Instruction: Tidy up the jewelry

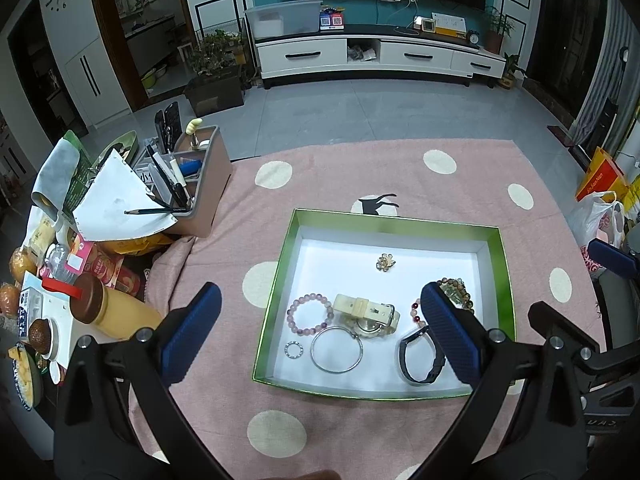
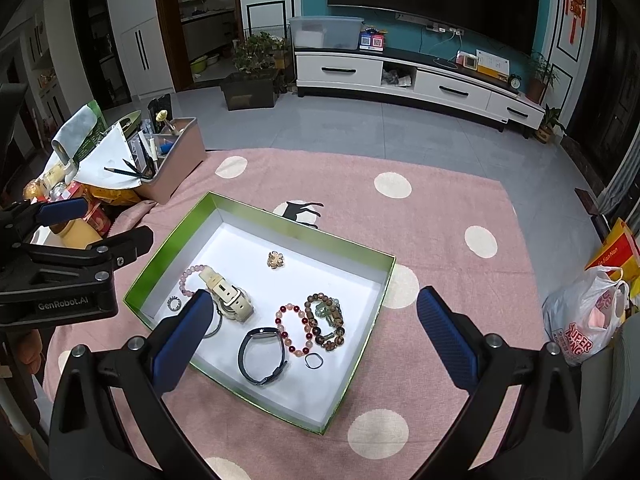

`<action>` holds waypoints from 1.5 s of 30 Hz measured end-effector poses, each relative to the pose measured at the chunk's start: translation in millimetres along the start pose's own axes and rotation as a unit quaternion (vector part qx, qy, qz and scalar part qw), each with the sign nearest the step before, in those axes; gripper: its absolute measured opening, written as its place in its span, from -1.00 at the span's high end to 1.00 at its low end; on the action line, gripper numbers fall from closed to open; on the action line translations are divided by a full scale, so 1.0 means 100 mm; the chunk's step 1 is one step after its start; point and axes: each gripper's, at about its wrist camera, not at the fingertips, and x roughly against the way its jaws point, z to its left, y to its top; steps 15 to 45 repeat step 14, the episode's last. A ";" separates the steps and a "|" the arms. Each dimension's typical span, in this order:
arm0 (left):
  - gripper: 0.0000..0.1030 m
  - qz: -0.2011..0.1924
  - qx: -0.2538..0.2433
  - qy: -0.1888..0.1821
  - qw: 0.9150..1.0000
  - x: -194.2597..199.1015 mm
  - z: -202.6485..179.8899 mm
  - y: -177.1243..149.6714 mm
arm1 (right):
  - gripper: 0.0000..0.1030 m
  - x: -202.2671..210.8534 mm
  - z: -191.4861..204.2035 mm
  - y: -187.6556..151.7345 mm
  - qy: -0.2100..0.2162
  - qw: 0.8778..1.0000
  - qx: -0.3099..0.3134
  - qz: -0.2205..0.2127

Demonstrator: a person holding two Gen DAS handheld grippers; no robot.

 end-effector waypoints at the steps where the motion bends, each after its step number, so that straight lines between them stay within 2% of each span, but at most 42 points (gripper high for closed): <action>1: -0.96 0.000 0.001 0.000 1.000 -0.01 0.01 -0.01 | -0.97 0.00 0.00 0.00 0.000 1.000 0.000 0.000; 14: -0.96 0.009 0.003 0.010 1.000 -0.07 0.02 -0.03 | -0.97 -0.01 0.00 0.00 0.001 1.000 0.000 0.000; 45: -0.96 0.009 0.003 0.010 1.000 -0.07 0.02 -0.03 | -0.97 -0.01 0.00 0.00 0.001 1.000 0.000 0.000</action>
